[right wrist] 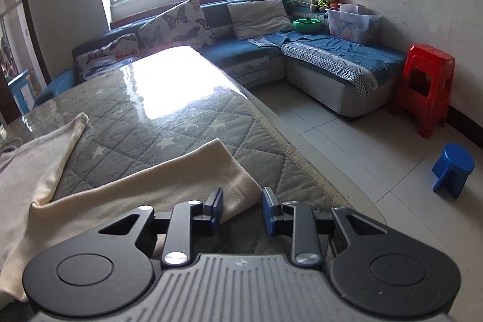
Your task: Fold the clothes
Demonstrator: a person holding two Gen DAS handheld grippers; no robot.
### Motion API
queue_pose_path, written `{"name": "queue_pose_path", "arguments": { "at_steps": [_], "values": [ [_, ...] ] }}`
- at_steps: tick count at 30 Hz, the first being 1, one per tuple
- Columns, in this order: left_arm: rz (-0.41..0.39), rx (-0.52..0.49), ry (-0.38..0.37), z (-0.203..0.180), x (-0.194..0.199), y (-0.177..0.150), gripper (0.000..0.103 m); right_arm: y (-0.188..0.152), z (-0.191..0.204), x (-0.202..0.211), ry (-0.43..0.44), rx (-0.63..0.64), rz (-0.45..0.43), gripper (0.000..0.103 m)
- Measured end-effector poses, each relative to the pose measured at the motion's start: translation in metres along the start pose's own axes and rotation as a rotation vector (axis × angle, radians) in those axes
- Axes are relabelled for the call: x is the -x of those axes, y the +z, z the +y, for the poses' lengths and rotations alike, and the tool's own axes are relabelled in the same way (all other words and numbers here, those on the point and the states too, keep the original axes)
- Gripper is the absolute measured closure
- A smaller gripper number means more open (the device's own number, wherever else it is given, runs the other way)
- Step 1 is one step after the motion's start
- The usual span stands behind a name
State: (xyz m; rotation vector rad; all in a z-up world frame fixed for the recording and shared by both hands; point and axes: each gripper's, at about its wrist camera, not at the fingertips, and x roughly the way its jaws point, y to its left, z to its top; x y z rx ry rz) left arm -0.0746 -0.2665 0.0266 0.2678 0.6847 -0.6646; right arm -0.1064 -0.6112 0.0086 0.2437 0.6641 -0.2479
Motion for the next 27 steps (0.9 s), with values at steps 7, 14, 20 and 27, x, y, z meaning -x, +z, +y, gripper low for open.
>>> {"name": "queue_pose_path", "arguments": {
  "at_steps": [7,14,20,27],
  "values": [
    [0.006,-0.013,0.009,-0.007,-0.002,0.003,0.074,-0.001,0.002,0.0,0.0,0.017,-0.023,0.089],
    [0.013,-0.015,0.027,-0.006,-0.004,0.006,0.073,0.0,-0.009,0.003,0.03,-0.039,-0.041,0.08],
    [0.018,-0.017,0.036,-0.007,-0.006,0.007,0.073,-0.003,-0.008,-0.001,0.036,-0.053,-0.057,0.079],
    [0.025,-0.028,0.041,-0.01,-0.008,0.007,0.073,-0.001,-0.004,0.004,0.05,-0.037,-0.08,0.096]
  ]
}}
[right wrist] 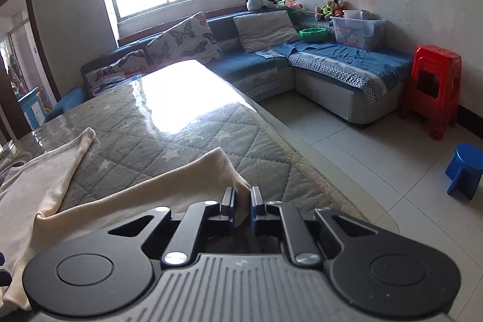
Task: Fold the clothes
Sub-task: 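Grasp the sleeve with the right gripper and lift it toward the body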
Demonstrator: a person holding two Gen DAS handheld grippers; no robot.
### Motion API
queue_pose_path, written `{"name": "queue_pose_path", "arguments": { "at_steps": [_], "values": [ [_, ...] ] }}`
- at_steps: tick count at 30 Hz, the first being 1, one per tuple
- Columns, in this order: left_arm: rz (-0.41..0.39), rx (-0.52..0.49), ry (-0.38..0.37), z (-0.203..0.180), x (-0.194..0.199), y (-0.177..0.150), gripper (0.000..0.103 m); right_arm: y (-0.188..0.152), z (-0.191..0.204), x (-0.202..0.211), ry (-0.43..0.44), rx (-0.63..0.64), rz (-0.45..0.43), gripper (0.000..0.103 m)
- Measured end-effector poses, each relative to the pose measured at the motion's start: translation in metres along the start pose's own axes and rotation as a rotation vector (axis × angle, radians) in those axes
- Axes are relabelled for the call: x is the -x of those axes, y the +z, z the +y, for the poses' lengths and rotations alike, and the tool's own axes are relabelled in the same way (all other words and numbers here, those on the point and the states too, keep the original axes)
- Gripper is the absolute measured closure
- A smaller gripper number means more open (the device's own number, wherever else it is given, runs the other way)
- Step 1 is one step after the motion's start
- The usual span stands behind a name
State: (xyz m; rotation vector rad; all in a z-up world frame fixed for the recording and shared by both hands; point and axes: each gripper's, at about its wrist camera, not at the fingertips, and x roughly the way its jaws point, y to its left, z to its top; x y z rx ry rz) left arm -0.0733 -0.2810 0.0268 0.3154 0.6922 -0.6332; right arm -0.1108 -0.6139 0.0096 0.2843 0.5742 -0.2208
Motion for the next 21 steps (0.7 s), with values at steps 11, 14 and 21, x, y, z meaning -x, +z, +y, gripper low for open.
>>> {"name": "queue_pose_path", "arguments": {
  "at_steps": [11,14,21],
  "values": [
    [-0.007,-0.028,-0.015,-0.007,-0.004,-0.003,0.07,0.012,-0.002,0.012,0.015,-0.015,-0.022,0.096],
    [-0.027,-0.013,-0.023,-0.002,0.002,-0.001,0.069,0.02,0.002,0.023,0.032,-0.015,-0.043,0.096],
    [-0.074,0.059,0.018,0.028,0.024,-0.006,0.066,0.056,0.045,0.062,0.116,0.083,-0.095,0.096]
  ]
}}
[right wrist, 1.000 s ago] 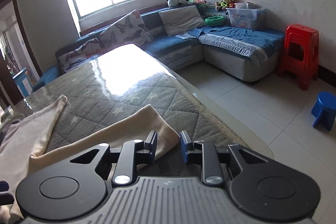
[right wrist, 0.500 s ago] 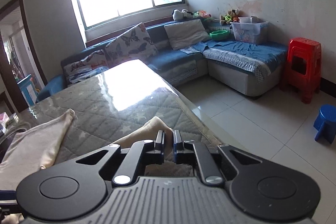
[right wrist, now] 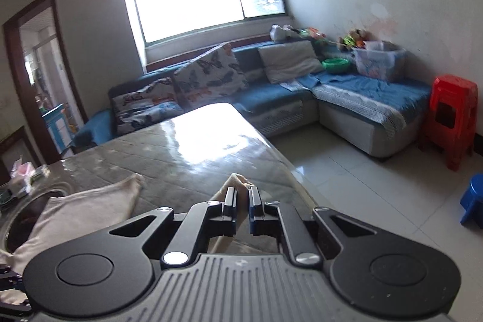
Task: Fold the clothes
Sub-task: 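Grasp the sleeve with the right gripper and lift it toward the body, then lay the lifted side onto the sweatshirt body and open the right gripper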
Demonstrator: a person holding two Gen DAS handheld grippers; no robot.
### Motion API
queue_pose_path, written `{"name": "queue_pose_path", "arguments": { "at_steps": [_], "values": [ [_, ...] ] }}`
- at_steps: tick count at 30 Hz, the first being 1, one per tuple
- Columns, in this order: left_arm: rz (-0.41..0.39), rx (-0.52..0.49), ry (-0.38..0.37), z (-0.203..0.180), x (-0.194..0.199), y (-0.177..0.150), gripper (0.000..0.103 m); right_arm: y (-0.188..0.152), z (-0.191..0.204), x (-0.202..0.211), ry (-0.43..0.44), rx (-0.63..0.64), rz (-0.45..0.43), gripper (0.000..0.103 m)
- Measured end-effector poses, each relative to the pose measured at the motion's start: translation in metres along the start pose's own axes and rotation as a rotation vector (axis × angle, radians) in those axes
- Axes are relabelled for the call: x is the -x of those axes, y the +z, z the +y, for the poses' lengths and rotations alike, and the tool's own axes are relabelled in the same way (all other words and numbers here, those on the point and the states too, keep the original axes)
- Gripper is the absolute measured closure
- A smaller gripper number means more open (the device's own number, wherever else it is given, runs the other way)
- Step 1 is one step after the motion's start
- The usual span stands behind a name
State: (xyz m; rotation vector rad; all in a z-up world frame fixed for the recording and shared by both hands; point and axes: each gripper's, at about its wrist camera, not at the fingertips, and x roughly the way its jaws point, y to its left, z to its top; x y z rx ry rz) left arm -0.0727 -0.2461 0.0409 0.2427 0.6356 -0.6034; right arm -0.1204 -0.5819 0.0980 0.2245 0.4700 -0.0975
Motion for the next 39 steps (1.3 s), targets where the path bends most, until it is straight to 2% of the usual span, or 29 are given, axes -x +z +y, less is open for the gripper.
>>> {"name": "queue_pose_path", "arguments": {
  "at_steps": [6,11,18,22,27,31,36,39],
  "values": [
    [-0.046,0.076,0.066,0.039,0.028,-0.015,0.064,0.026,0.077,0.016,0.128,0.145,-0.019,0.096],
    [-0.072,0.147,0.115,0.07,0.051,-0.034,0.064,0.03,0.151,0.016,0.25,0.262,0.004,0.096],
    [-0.076,0.234,0.174,0.1,0.076,-0.065,0.064,0.002,0.26,-0.007,0.407,0.437,0.1,0.096],
    [-0.071,0.271,0.199,0.108,0.085,-0.077,0.064,-0.03,0.298,-0.028,0.468,0.498,0.195,0.096],
    [-0.069,0.292,0.223,0.113,0.091,-0.081,0.064,-0.063,0.312,-0.037,0.534,0.524,0.289,0.095],
    [-0.077,0.292,0.232,0.113,0.093,-0.078,0.064,-0.06,0.305,-0.03,0.551,0.524,0.282,0.09],
    [-0.083,0.279,0.225,0.112,0.087,-0.071,0.064,-0.044,0.27,-0.026,0.462,0.557,0.246,0.09],
    [-0.076,0.272,0.222,0.11,0.08,-0.068,0.064,-0.042,0.227,-0.036,0.346,0.535,0.284,0.09]
  ]
}}
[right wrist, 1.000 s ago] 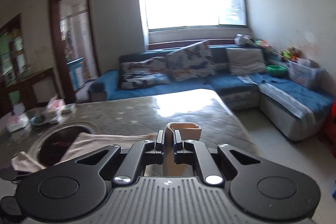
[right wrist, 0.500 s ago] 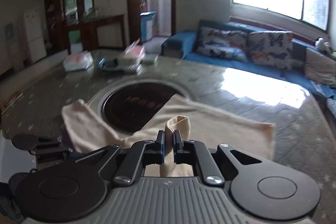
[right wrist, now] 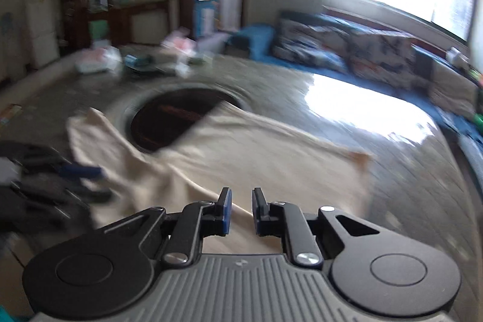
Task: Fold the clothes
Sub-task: 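Lay the lifted side onto the sweatshirt body and open the right gripper, then grasp the opposite sweatshirt side near the printed number with the left gripper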
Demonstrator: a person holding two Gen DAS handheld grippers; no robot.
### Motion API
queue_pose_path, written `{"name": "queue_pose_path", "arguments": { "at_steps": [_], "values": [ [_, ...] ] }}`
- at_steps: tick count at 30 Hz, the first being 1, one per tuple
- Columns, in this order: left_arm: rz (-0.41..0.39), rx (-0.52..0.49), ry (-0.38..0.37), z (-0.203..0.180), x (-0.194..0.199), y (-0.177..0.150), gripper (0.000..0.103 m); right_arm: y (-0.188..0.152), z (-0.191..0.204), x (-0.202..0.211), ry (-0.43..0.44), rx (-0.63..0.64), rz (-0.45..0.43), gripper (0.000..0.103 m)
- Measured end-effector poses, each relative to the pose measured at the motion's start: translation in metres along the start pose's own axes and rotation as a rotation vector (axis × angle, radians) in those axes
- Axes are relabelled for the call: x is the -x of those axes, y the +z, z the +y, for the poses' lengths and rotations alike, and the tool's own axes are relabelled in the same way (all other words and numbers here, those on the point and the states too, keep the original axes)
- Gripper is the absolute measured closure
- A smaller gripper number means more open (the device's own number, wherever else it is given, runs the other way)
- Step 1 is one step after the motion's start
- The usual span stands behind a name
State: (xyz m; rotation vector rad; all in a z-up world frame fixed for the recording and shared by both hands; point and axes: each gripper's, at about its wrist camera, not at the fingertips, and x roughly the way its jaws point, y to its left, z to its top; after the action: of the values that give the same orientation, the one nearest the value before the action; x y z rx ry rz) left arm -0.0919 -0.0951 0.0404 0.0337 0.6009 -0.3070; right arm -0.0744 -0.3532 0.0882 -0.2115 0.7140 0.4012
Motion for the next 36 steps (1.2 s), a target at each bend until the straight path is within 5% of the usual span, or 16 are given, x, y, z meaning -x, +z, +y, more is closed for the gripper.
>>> {"name": "queue_pose_path", "arguments": {
  "at_steps": [5,11,18,29,32,36],
  "values": [
    [0.023,-0.019,0.0,-0.007,-0.015,0.003,0.064,-0.038,-0.046,-0.001,-0.074,-0.086,0.084,0.09],
    [0.064,-0.043,0.011,-0.015,-0.033,0.003,0.067,-0.05,-0.065,-0.005,-0.034,-0.139,0.061,0.088],
    [0.084,-0.053,0.027,-0.016,-0.038,0.002,0.077,-0.034,-0.055,-0.024,0.028,-0.02,0.023,0.088],
    [0.095,-0.056,0.024,-0.017,-0.043,0.006,0.082,-0.03,-0.054,-0.048,0.14,0.191,0.086,0.084],
    [0.093,-0.059,0.036,-0.017,-0.044,0.007,0.097,-0.03,-0.057,-0.046,0.149,0.182,0.082,0.099],
    [0.079,-0.042,0.027,-0.017,-0.034,0.014,0.099,-0.029,-0.065,-0.034,0.144,0.161,0.059,0.1]
  ]
}}
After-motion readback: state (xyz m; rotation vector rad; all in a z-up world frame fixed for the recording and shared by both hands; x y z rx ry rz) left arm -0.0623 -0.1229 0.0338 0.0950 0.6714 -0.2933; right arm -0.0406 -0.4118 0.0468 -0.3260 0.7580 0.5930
